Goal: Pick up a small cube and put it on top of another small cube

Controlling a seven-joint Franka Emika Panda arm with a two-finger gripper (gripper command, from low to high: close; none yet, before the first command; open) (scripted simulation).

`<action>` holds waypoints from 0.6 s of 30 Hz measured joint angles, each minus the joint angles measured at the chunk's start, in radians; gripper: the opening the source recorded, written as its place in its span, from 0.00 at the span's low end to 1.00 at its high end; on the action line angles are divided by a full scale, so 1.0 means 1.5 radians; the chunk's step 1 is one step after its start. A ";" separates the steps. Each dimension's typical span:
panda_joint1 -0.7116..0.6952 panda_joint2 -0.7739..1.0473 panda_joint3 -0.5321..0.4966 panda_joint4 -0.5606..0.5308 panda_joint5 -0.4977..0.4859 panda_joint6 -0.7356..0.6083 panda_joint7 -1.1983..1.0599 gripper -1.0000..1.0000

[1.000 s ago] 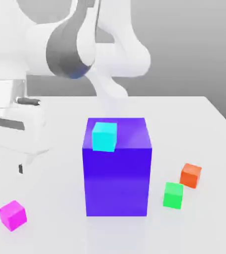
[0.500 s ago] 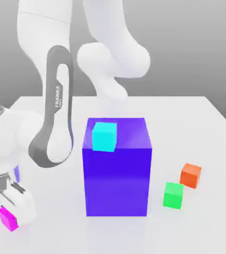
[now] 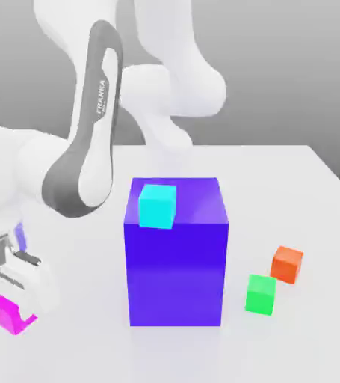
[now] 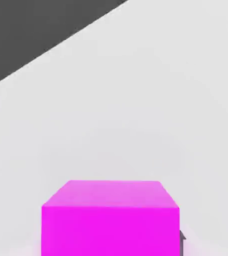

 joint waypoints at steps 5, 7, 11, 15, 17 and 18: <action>0.047 -0.029 0.059 -0.005 -0.039 -0.030 -0.079 0.00; 0.071 -0.049 0.084 -0.023 -0.051 -0.033 -0.118 0.00; 0.116 -0.089 0.140 -0.061 -0.070 -0.037 -0.202 0.00; 0.172 -0.129 0.197 -0.099 -0.076 -0.040 -0.295 0.00; 0.211 -0.152 0.220 -0.124 -0.074 -0.037 -0.345 0.00; 0.229 -0.168 0.230 -0.145 -0.071 -0.029 -0.370 0.00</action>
